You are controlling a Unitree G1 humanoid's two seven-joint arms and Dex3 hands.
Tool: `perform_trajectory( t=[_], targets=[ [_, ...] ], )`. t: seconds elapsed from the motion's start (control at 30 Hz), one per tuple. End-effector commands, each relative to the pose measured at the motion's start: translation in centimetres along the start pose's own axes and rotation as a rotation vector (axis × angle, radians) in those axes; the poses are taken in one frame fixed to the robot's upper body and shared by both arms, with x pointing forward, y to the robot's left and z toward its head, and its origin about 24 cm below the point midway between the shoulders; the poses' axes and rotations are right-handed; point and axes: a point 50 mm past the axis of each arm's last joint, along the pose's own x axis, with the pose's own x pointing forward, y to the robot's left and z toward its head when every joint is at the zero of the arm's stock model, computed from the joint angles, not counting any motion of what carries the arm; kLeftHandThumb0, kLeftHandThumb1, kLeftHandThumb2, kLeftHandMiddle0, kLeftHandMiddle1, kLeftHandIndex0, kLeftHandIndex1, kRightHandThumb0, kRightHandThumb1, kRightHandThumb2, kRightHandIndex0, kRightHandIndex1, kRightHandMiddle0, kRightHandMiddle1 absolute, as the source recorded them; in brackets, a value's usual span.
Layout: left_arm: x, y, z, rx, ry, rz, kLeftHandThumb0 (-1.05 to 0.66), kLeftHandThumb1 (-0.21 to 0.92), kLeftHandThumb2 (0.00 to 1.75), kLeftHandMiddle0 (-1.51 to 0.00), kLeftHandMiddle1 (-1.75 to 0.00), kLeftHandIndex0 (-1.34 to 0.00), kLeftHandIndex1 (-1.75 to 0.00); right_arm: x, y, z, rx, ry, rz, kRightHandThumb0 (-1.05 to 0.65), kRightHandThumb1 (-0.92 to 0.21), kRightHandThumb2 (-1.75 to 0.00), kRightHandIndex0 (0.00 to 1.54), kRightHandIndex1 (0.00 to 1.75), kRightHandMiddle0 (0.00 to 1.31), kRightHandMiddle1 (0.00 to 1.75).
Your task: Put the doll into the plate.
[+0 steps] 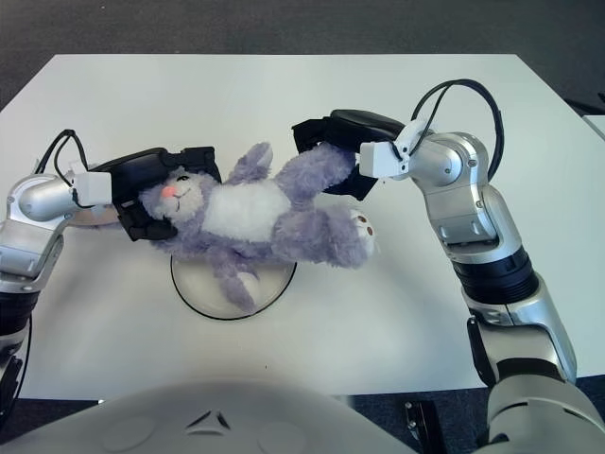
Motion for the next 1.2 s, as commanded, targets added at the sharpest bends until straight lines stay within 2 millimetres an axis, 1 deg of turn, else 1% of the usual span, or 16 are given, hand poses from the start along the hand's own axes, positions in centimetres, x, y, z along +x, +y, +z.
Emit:
perform_trajectory(
  t=[0.0, 0.1, 0.13, 0.2, 0.33, 0.4, 0.47, 0.5, 0.57, 0.6, 0.67, 0.7, 0.73, 0.8, 0.9, 1.17],
  targets=[
    [0.0, 0.5, 0.8, 0.029, 0.008, -0.003, 0.0, 0.87, 0.34, -0.53, -1.38, -0.37, -1.45, -0.5, -0.8, 0.6, -0.027, -0.004, -0.014, -0.4, -0.91, -0.1, 0.41, 0.79, 0.34, 0.86],
    [-0.1, 0.7, 0.9, 0.026, 0.016, -0.006, 0.0, 0.9, 0.3, -0.51, -1.39, -0.35, -1.44, -0.7, -1.1, 0.7, -0.007, -0.013, -0.02, -0.43, -0.92, -0.08, 0.41, 0.7, 0.34, 0.8],
    [-0.1, 0.7, 0.9, 0.026, 0.018, -0.007, -0.17, 0.88, 0.24, -0.45, -1.3, -0.3, -1.3, -0.7, -1.2, 0.7, 0.001, -0.016, -0.021, -0.44, -0.92, -0.07, 0.4, 0.69, 0.34, 0.8],
    [-0.1, 0.7, 0.9, 0.025, 0.02, -0.007, -0.34, 0.88, 0.12, -0.39, -1.19, -0.27, -1.12, -0.8, -1.3, 0.7, 0.011, -0.021, -0.022, -0.45, -0.92, -0.06, 0.4, 0.68, 0.34, 0.8],
    [-0.1, 0.8, 0.9, 0.024, 0.024, -0.006, -0.42, 0.88, 0.04, -0.32, -1.07, -0.25, -0.99, -0.9, -1.5, 0.5, 0.025, -0.033, -0.024, -0.46, -0.92, -0.05, 0.4, 0.67, 0.31, 0.79],
    [-0.1, 0.9, 0.9, 0.024, 0.026, -0.004, -0.44, 0.88, 0.02, -0.31, -0.94, -0.25, -0.91, -0.9, -1.5, 0.4, 0.028, -0.038, -0.026, -0.47, -0.92, -0.04, 0.39, 0.68, 0.29, 0.75],
    [-0.1, 1.0, 1.0, 0.026, 0.03, 0.002, -0.45, 0.88, 0.01, -0.3, -0.87, -0.26, -0.85, -0.9, -1.5, 0.3, 0.027, -0.045, -0.034, -0.47, -0.92, -0.02, 0.38, 0.65, 0.29, 0.69],
    [-0.2, 1.0, 1.1, 0.027, 0.034, 0.005, -0.45, 0.88, 0.01, -0.3, -0.8, -0.27, -0.8, -0.9, -1.5, 0.3, 0.026, -0.048, -0.04, -0.47, -0.92, -0.02, 0.39, 0.59, 0.29, 0.62],
    [-0.2, 1.1, 1.1, 0.028, 0.037, 0.009, -0.47, 0.88, 0.0, -0.33, -0.67, -0.29, -0.68, -0.9, -1.5, 0.2, 0.024, -0.051, -0.045, -0.49, -0.9, -0.01, 0.41, 0.36, 0.29, 0.45],
    [-0.2, 1.1, 1.1, 0.028, 0.038, 0.01, -0.47, 0.88, 0.0, -0.33, -0.64, -0.29, -0.65, -0.9, -1.5, 0.2, 0.024, -0.051, -0.046, -0.5, -0.9, 0.0, 0.43, 0.28, 0.3, 0.39],
    [-0.2, 1.1, 1.1, 0.026, 0.042, 0.011, -0.48, 0.88, 0.0, -0.34, -0.6, -0.3, -0.62, -1.0, -1.5, 0.2, 0.024, -0.053, -0.051, -0.5, -0.89, 0.0, 0.44, 0.21, 0.3, 0.34],
    [-0.2, 1.1, 1.1, 0.018, 0.046, 0.012, -0.51, 0.89, 0.0, -0.35, -0.49, -0.26, -0.52, -1.0, -1.5, 0.1, 0.025, -0.053, -0.056, -0.53, -0.88, 0.0, 0.39, 0.15, 0.26, 0.29],
    [-0.2, 1.1, 1.1, 0.013, 0.048, 0.012, -0.54, 0.89, 0.0, -0.36, -0.42, -0.24, -0.46, -1.1, -1.5, 0.1, 0.025, -0.053, -0.059, -0.54, -0.87, 0.0, 0.36, 0.12, 0.25, 0.27],
    [-0.3, 1.1, 1.1, 0.003, 0.049, 0.01, -0.59, 0.91, 0.0, -0.4, -0.2, -0.21, -0.28, -1.1, -1.5, 0.1, 0.025, -0.053, -0.061, -0.58, -0.86, 0.0, 0.29, 0.05, 0.23, 0.18],
    [-0.3, 1.1, 1.2, -0.045, 0.028, -0.002, -0.67, 0.92, 0.06, -0.37, -0.07, -0.16, -0.16, -1.2, -1.5, -0.1, 0.029, -0.052, -0.063, -0.61, -0.85, 0.0, 0.23, 0.02, 0.2, 0.11],
    [-0.4, 1.3, 1.3, -0.15, 0.001, -0.036, -0.85, 0.92, 0.32, -0.29, 0.0, -0.11, -0.07, -1.4, -2.0, -0.2, 0.039, -0.042, -0.061, -0.68, -0.86, 0.0, 0.2, 0.0, 0.19, 0.06]
  ],
)
